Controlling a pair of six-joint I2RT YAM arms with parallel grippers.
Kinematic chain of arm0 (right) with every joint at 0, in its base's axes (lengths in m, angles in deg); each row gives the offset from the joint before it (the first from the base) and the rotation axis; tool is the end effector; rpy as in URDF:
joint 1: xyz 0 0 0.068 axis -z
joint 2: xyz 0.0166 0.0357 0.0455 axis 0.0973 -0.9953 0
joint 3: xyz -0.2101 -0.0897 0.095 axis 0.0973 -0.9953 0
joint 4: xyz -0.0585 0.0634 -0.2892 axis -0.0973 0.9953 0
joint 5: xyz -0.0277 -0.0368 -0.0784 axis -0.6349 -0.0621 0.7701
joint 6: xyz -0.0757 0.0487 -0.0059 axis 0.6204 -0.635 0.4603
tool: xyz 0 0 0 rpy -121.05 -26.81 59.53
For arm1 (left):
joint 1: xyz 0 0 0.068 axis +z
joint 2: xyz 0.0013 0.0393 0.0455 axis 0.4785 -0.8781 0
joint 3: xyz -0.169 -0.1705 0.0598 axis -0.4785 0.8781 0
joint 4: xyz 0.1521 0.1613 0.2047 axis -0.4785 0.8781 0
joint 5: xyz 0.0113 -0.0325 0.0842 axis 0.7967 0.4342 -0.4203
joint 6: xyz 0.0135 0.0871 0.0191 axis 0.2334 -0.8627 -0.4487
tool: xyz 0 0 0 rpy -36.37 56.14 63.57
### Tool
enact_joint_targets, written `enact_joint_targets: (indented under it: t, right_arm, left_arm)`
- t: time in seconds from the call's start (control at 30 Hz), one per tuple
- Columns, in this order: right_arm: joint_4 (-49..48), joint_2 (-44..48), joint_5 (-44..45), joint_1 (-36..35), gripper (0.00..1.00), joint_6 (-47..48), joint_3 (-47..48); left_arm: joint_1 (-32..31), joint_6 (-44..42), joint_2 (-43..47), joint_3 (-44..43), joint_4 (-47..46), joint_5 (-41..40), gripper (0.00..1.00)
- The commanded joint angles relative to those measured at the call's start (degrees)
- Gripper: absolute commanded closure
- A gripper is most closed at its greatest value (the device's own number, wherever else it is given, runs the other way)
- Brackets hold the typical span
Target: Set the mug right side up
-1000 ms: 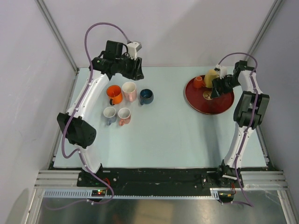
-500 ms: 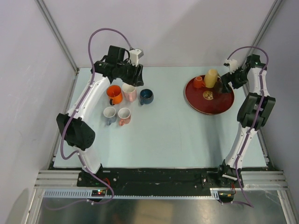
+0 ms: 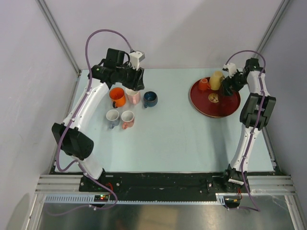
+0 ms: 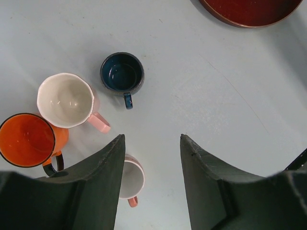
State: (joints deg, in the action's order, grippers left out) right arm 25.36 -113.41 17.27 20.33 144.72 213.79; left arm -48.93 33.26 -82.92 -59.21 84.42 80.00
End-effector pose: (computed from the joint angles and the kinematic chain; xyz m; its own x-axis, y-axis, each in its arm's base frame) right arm 0.5396 -0.1048 0.1438 -0.5378 -0.6201 -0.5713 -0.6967 0.7084 -0.1130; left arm 0.3992 -0.1769 0.3495 -0.5667 0.3324 -0.7539 0.6316 0.7629 -0.1384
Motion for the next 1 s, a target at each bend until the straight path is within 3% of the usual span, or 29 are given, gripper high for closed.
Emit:
enact_joint_targets:
  t: [0.0,0.33,0.63,0.77,0.97]
  right_arm:
    - [0.2,5.0,-4.0,-0.9,0.08,0.9,-5.4]
    - [5.4,14.0,-11.6,-2.6,0.11,-4.0,-14.4]
    - [8.3,6.0,-0.5,-1.2,0.11,-1.5,1.1]
    - [4.7,3.2,4.8,-0.6,0.08,1.9,3.1]
    - [2.9,-1.2,5.9,-1.0,0.05,9.2,6.5]
  left_arm:
    - [-0.6,-1.9,1.5,-0.4,-0.2,-0.8,0.46]
    - [-0.8,-2.3,0.5,-1.0,-0.2,-0.9,0.46]
    - [-0.8,-2.7,-0.1,-1.6,-0.3,-1.6,0.46]
    - [-0.9,-3.2,-0.1,-1.9,-0.1,-2.2,0.45]
    - [-1.2,-3.5,0.0,-2.0,0.2,-2.7,0.45]
